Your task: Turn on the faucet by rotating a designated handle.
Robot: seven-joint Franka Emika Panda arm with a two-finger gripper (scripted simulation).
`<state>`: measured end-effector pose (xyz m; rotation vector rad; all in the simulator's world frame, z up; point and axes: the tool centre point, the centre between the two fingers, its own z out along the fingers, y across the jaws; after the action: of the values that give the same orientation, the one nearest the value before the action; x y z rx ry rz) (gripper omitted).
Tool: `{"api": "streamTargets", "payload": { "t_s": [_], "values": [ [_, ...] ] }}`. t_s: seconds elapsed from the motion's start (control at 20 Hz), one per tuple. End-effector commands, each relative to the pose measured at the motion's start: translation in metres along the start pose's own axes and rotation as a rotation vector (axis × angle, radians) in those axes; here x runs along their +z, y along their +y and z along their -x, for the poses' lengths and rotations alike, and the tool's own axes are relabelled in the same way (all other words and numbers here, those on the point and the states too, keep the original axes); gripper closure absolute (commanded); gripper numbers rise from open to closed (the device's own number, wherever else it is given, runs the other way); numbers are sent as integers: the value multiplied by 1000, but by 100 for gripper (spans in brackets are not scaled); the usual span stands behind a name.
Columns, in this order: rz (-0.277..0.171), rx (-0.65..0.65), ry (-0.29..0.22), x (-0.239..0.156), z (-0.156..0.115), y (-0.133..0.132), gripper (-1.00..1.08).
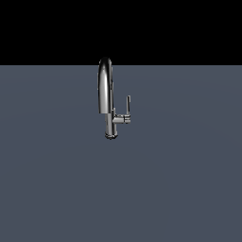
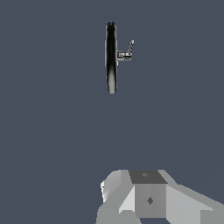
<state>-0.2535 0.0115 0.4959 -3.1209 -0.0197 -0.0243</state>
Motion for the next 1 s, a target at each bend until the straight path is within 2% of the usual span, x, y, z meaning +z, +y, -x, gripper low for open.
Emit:
{"api": "streamTargets", "payload": {
  "t_s": [0.0,0.5,0.95],
  "values": [
    [0,0,0,0,0,0,108],
    [-31,33,-32,2,-14,-1,108],
    [-114,122,-118,10,-51,-2,108]
  ]
}}
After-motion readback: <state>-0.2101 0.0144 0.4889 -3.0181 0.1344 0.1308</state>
